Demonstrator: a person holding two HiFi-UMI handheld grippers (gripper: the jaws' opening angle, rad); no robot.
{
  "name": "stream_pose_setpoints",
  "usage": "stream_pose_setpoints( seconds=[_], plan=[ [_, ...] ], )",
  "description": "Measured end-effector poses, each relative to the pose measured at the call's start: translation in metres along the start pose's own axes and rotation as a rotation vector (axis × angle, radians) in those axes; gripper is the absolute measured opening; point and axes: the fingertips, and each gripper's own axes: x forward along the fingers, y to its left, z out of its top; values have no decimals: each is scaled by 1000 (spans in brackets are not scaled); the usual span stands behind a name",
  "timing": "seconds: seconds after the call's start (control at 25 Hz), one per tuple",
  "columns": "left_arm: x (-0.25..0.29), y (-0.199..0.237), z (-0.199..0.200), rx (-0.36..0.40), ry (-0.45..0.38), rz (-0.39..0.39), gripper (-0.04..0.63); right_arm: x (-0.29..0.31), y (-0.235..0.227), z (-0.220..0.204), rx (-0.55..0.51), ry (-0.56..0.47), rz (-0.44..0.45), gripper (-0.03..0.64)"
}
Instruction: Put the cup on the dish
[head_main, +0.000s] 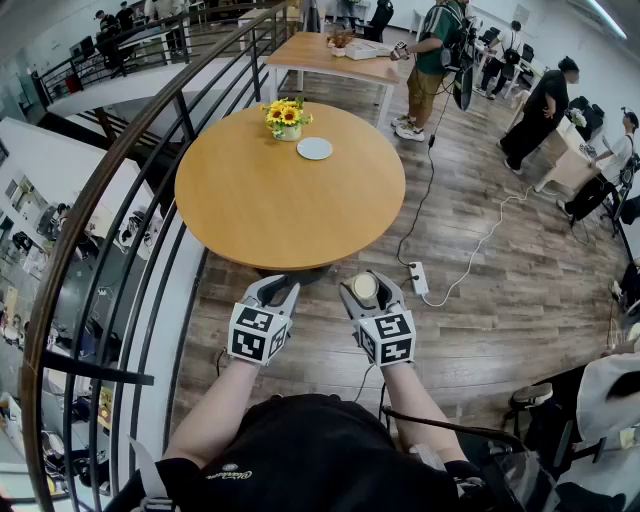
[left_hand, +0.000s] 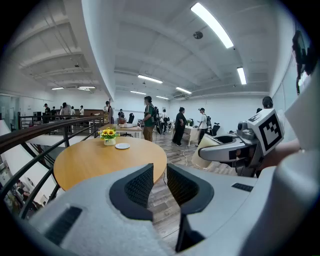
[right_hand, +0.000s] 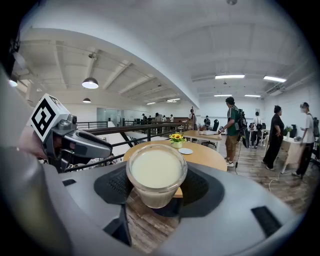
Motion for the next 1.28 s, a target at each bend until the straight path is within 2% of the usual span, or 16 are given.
stream_pose_setpoints(
  seconds=[0.48,1.28],
  plan=[
    [12,-18,-2,-3,5,12,84,-9,-16,-2,41,-40,29,259],
    [41,-70,9,27,0,57,84,-35,-62,-8,15,-74,97,259]
  ],
)
